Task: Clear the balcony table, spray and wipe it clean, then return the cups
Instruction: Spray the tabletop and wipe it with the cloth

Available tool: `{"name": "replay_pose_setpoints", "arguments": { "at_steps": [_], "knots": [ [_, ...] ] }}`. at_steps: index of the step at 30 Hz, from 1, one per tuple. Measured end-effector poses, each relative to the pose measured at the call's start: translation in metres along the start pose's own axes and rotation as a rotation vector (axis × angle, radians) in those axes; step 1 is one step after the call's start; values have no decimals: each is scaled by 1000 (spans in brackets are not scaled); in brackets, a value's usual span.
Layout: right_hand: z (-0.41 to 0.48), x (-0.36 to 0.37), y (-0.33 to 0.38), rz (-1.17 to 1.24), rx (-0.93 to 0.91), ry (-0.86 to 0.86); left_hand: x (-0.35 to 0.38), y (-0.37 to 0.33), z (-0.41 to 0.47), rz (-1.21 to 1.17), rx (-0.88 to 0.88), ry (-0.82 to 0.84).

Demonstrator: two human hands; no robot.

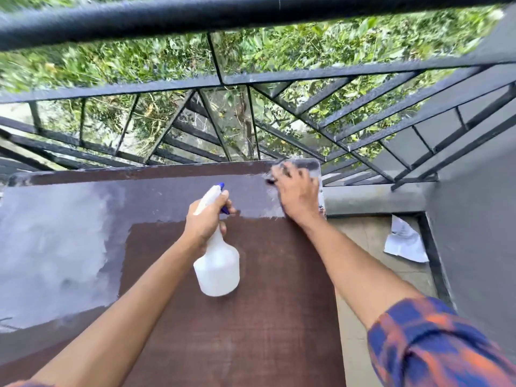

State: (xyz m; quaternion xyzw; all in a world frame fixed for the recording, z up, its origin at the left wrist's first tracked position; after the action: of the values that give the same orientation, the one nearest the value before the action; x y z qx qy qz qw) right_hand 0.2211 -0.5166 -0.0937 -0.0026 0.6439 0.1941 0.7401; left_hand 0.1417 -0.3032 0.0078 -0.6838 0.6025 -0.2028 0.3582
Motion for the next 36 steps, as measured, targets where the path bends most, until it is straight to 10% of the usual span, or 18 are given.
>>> {"name": "replay_pose_setpoints", "arguments": {
  "at_steps": [7, 16, 26, 36],
  "knots": [
    [16, -36, -65, 80, 390, -148, 4, -12, 0, 33, 59, -14],
    [-4, 15, 73, 146, -296, 30, 4, -14, 6, 69, 59, -46],
    [30, -22, -58, 93, 455, -117, -23, -22, 23, 19, 56, -79],
    [36, -7, -20, -61, 625, -15, -56, -31, 46, 15, 93, 0]
  ]
}}
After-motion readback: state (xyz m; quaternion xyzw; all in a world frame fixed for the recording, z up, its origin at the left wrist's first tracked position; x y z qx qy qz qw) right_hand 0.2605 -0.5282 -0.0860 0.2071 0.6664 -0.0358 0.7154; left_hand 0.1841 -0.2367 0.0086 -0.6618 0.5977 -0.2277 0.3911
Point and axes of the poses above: each hand's wrist, its own z-axis towards the middle knuckle, its own x-axis out of the palm, y = z × x, the point moved 1 cm from there along z, towards the middle knuckle, and after that the axes turned 7 degrees about -x, right-handed, at the moved point
